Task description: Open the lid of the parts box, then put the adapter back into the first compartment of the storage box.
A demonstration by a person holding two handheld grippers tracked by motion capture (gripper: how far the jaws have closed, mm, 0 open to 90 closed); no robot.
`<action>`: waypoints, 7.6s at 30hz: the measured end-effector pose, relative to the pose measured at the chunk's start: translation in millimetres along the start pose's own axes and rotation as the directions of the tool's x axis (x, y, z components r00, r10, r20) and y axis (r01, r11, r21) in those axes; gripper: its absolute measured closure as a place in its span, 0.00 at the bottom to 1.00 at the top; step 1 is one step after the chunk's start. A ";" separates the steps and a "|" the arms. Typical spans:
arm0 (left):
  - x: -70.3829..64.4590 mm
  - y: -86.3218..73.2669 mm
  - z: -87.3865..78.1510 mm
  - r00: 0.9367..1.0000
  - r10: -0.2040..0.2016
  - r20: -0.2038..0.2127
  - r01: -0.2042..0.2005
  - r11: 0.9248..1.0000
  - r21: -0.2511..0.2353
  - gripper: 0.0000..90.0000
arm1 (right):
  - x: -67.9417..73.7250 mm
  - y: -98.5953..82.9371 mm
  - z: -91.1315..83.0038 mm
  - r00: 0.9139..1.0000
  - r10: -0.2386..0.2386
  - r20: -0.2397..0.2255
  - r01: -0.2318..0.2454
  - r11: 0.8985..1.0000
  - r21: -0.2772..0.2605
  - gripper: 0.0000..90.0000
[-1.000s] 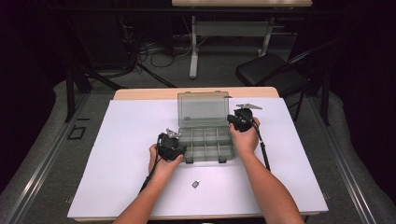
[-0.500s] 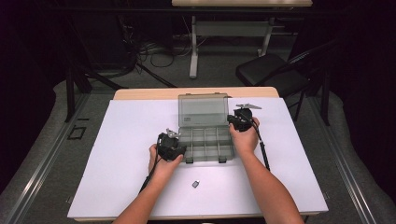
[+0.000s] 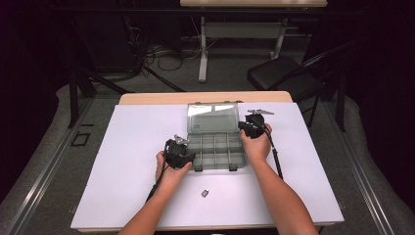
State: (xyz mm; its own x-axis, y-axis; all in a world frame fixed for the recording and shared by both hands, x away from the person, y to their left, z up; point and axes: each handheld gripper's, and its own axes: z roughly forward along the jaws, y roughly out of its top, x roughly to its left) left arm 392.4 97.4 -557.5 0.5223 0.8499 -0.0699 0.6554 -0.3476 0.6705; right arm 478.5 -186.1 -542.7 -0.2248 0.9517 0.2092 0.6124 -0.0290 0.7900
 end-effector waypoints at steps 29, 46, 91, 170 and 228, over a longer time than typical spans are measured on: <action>0.4 0.4 -0.4 1.000 -0.002 0.007 0.002 1.000 0.007 0.67 | -0.4 -2.9 3.3 1.000 0.010 0.002 -0.010 1.000 0.025 0.96; 1.3 0.2 0.5 1.000 -0.011 0.029 0.011 1.000 -0.002 0.60 | 1.7 3.0 -7.7 0.998 -0.064 0.001 0.064 0.998 -0.013 0.71; -12.8 10.5 -74.4 0.966 0.117 0.232 -0.089 0.988 -0.127 0.35 | 48.3 -24.7 -99.9 0.926 -0.323 -0.194 0.305 0.945 -0.117 0.32; -81.8 -27.1 -58.3 0.942 0.126 0.312 -0.186 0.968 0.169 0.68 | 40.0 -38.8 -130.0 0.921 -0.285 -0.265 0.256 0.957 -0.139 0.04; -88.5 -39.0 -51.7 0.965 0.119 0.235 -0.172 0.960 0.220 0.85 | 44.4 -40.0 -123.7 0.913 -0.304 -0.274 0.280 0.952 -0.125 0.07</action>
State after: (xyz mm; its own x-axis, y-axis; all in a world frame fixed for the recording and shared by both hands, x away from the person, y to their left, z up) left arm 292.5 56.2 -539.3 0.7098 0.6857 -0.1613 0.6597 -0.5669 0.4933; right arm 350.3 -180.5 -493.7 -0.5988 0.7935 0.1087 0.4256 0.2003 0.8825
